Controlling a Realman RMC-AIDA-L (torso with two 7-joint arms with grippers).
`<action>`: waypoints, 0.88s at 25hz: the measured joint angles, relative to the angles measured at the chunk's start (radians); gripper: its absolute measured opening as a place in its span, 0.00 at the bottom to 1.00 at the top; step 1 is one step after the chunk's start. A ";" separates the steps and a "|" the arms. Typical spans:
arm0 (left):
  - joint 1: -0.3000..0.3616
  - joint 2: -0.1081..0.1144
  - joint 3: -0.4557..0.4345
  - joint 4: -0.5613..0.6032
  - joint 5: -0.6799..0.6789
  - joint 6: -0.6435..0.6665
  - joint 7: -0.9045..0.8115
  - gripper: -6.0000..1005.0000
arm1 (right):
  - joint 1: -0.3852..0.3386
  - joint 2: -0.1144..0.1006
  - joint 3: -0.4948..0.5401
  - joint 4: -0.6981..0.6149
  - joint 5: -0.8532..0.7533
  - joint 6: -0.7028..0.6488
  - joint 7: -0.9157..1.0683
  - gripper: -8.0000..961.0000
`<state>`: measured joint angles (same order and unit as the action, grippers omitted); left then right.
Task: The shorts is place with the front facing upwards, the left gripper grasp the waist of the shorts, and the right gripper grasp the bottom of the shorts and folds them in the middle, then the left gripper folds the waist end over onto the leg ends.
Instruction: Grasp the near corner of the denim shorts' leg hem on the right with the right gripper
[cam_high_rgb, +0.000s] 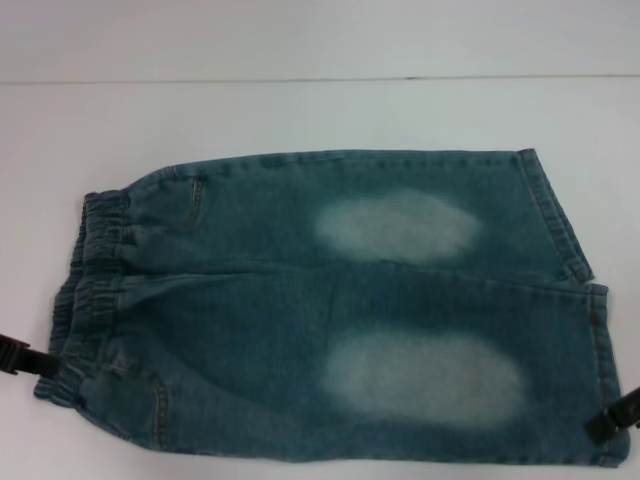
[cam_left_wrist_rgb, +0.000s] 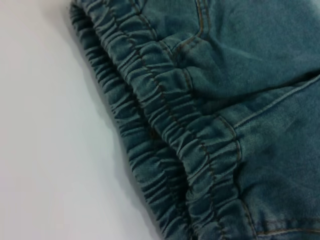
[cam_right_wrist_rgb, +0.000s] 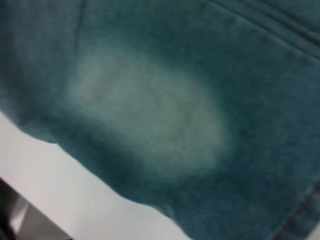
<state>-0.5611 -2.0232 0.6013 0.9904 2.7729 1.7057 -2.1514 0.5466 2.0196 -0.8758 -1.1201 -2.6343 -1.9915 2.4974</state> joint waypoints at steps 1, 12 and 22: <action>0.000 0.001 0.000 0.000 0.000 0.000 -0.001 0.05 | -0.001 0.000 -0.006 0.009 0.003 0.000 0.005 0.95; -0.002 0.008 0.000 0.001 0.001 -0.001 0.000 0.05 | -0.019 0.004 -0.042 0.015 0.000 0.001 0.053 0.95; 0.000 0.011 0.000 -0.007 0.002 -0.006 0.003 0.06 | -0.022 0.015 -0.077 0.015 -0.007 0.003 0.072 0.94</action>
<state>-0.5611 -2.0125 0.6013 0.9838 2.7750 1.7000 -2.1480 0.5245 2.0349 -0.9526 -1.1048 -2.6414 -1.9882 2.5691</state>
